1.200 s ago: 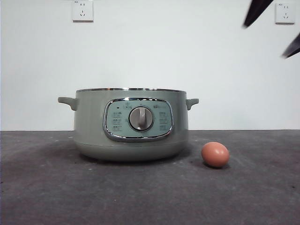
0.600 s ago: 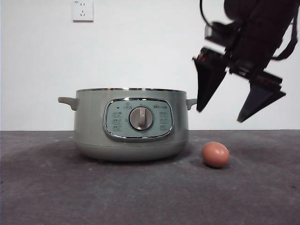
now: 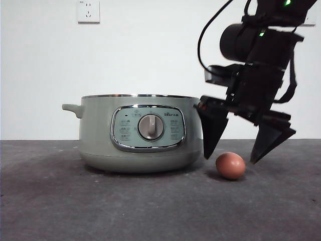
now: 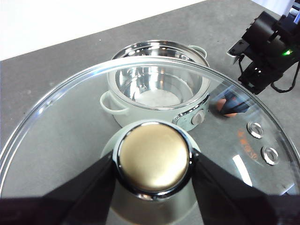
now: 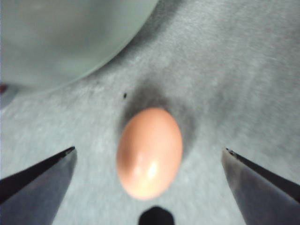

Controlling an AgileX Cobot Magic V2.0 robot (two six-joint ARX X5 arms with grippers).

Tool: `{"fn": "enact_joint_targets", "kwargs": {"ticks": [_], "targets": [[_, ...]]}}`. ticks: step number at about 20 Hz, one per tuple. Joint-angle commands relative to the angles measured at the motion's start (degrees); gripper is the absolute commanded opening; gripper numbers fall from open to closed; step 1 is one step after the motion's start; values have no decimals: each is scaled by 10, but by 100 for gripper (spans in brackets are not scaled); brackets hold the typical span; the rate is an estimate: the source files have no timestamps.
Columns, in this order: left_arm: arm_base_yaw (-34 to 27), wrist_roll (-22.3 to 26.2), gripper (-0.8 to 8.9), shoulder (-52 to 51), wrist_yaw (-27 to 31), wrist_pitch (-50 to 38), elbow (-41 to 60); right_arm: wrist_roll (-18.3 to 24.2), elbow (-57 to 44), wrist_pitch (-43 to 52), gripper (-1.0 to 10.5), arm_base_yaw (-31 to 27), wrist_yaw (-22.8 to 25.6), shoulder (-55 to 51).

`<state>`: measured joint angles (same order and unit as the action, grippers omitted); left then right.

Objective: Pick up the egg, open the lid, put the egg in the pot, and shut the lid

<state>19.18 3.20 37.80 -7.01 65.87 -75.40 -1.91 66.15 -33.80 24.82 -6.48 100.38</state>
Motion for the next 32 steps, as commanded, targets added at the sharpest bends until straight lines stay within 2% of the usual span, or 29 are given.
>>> {"fn": "enact_joint_targets", "kwargs": {"ticks": [1, 3, 5, 6, 8, 9, 11, 12, 13, 19, 24, 27, 29, 32], "targets": [[-2, -7, -8, -5, -3, -28, -4, -25, 2, 13, 506, 7, 17, 19], [-2, -6, -8, -5, -3, -28, -4, -26, 2, 12, 422, 8, 20, 28], [-2, -6, -8, -5, -2, -29, -4, -27, 2, 14, 402, 8, 23, 31], [-2, -6, -8, -5, -2, -29, -4, -31, 2, 18, 356, 8, 32, 31], [-2, -6, -8, -5, -2, -29, -4, -31, 2, 19, 164, 8, 33, 31], [-2, -6, -8, -5, -2, -29, -4, -31, 2, 19, 124, 8, 33, 31], [-2, -6, -8, -5, -2, -29, -4, -31, 2, 16, 117, 11, 28, 31], [-2, -6, -8, -5, -2, -29, -4, -31, 2, 16, 82, 11, 28, 31], [-2, -6, -8, -5, -2, -29, -4, -31, 2, 14, -5, 11, 28, 31], [-2, -4, -8, -5, -2, -30, -4, -23, 2, -28, -12, 12, 28, 2], [-2, 1, -8, -4, -2, -30, -4, -14, 2, -83, -12, 32, 28, -122], [-2, 1, -8, -4, -2, -29, -4, -13, 3, -78, -12, 50, 28, -204], [-2, 1, -8, -4, -2, -29, -4, -13, 24, -59, -12, 62, 29, -232], [-2, 1, -8, -3, -5, -29, -4, -7, 97, -46, -12, 68, 25, -215]]}}
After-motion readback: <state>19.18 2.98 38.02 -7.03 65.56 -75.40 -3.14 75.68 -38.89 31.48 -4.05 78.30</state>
